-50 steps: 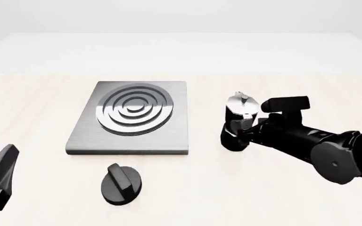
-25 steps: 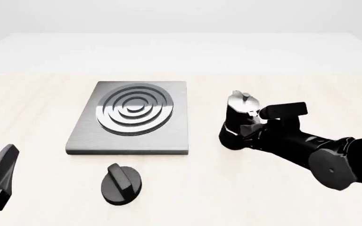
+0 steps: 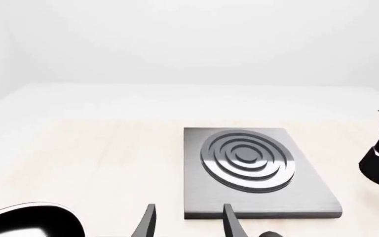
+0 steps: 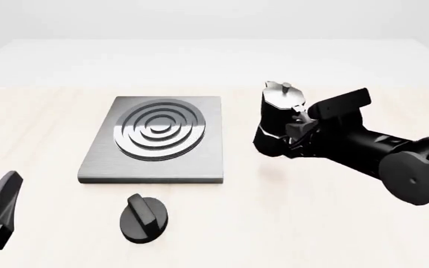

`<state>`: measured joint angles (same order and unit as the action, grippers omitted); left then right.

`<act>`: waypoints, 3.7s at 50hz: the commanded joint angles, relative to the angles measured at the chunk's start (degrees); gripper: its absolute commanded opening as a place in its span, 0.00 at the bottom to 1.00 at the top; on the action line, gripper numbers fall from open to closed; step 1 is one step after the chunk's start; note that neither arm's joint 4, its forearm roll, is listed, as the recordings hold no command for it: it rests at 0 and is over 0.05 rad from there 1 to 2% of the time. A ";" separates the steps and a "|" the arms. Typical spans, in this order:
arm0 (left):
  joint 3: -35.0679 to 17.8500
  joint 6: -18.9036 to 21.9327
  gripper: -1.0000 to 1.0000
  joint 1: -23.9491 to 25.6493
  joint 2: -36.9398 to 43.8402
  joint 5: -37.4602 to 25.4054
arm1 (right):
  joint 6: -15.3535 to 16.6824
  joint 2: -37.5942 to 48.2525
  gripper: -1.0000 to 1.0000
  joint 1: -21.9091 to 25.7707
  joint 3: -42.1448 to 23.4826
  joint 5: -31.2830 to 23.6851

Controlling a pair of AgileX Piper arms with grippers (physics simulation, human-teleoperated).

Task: Turn on the stove and put the moka pot on it.

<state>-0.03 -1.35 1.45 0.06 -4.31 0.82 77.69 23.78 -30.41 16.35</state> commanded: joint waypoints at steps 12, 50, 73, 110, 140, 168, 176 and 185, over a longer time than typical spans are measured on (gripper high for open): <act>0.02 -0.10 1.00 -0.32 0.06 -0.97 | 6.13 5.11 0.00 7.46 -24.10 -17.42; 0.02 0.32 1.00 -0.68 0.03 -1.60 | 3.13 34.87 0.00 15.42 -53.50 -19.68; 0.02 0.19 1.00 -0.18 0.01 -1.68 | 2.23 38.73 0.00 16.96 -58.03 -19.90; 0.03 0.30 1.00 -0.70 0.00 -2.19 | 1.51 47.92 0.00 17.42 -62.98 -20.61; 0.02 0.35 1.00 -1.08 -0.02 -1.56 | 4.64 38.80 1.00 17.93 -57.11 -22.23; 0.03 0.90 1.00 0.40 -0.04 -0.62 | 11.02 0.21 1.00 18.31 -30.17 -25.91; 0.01 1.25 1.00 1.31 -0.03 -0.01 | 9.38 -7.60 1.00 18.06 -22.63 -23.14; 0.01 1.17 1.00 1.88 -0.04 0.31 | 4.38 -17.01 1.00 16.76 -12.90 -18.54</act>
<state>-0.03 -0.16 2.66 0.03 -4.43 8.63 70.90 41.56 -53.07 -5.69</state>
